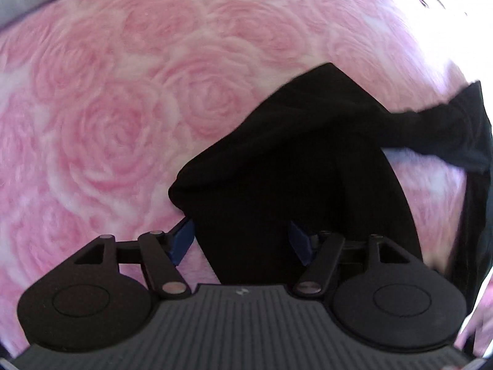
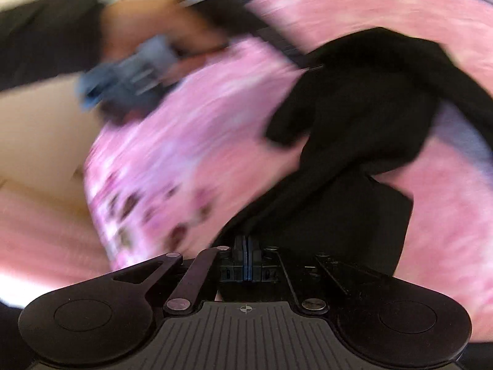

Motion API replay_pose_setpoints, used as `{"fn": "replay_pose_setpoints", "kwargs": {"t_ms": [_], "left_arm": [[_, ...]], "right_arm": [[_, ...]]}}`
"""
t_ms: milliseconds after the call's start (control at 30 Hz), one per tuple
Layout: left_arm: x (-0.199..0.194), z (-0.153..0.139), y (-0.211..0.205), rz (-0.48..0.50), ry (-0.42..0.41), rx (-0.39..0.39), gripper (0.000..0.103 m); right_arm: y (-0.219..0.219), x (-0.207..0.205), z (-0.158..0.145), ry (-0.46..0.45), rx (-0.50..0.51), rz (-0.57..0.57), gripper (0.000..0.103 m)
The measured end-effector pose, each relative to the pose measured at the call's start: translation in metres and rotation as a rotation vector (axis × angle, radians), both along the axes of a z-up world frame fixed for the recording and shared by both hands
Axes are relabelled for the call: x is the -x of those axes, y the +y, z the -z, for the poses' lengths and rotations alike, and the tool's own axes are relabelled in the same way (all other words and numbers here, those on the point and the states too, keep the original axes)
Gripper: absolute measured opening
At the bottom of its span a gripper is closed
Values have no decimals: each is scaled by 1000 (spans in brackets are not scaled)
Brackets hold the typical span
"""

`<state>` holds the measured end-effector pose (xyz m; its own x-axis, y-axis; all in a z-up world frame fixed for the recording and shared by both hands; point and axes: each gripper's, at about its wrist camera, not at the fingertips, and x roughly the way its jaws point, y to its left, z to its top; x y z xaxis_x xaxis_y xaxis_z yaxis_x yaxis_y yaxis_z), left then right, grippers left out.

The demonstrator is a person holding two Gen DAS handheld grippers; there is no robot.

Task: Fold clothes

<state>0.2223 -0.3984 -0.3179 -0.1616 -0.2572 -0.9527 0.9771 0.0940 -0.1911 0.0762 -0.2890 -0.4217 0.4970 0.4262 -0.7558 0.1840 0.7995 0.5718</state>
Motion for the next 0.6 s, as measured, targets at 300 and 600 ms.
{"fn": "replay_pose_setpoints", "kwargs": {"t_ms": [300, 600], "left_arm": [[-11, -31, 0, 99, -25, 39, 1], [-93, -165, -5, 292, -275, 90, 14]], "right_arm": [[60, 40, 3, 113, -67, -267, 0], [33, 48, -34, 93, 89, -164, 80]]}}
